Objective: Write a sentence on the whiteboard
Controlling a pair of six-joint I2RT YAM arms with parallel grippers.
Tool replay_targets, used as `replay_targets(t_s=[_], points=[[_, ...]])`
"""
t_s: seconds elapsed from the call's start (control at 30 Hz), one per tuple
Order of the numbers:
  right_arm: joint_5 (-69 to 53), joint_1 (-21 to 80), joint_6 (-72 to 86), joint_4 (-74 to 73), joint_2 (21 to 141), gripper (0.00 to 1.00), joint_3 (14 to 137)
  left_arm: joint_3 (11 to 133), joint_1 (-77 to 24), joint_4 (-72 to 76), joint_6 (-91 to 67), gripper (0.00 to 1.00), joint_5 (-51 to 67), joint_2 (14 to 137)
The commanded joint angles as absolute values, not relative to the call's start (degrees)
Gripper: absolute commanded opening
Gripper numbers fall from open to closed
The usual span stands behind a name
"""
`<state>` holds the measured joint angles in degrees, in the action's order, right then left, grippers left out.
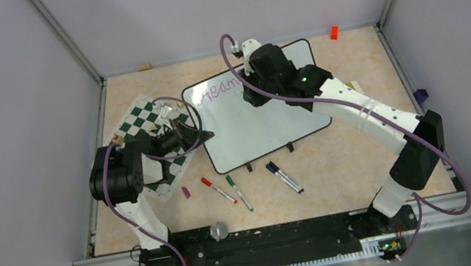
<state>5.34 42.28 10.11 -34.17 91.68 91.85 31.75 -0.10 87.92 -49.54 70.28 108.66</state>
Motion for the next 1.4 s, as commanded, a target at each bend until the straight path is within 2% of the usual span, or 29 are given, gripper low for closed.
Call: replay_targets(t_s=[0.0,0.43,1.37], points=[[9.49,43.99,8.41,-32.84,92.96,0.00,93.26,31.49,-0.40,92.81,-45.49,0.00,74.82,109.30],[9.79,47.86,7.66,-26.15,95.05,0.00,91.07,31.51,-0.38,92.81,-45.36,0.00,75.24,109.13],[9.62,48.61,6.93,-25.06,98.41,0.00,91.83,31.18,-0.36,92.77,-45.44,0.00,75.34,108.73]])
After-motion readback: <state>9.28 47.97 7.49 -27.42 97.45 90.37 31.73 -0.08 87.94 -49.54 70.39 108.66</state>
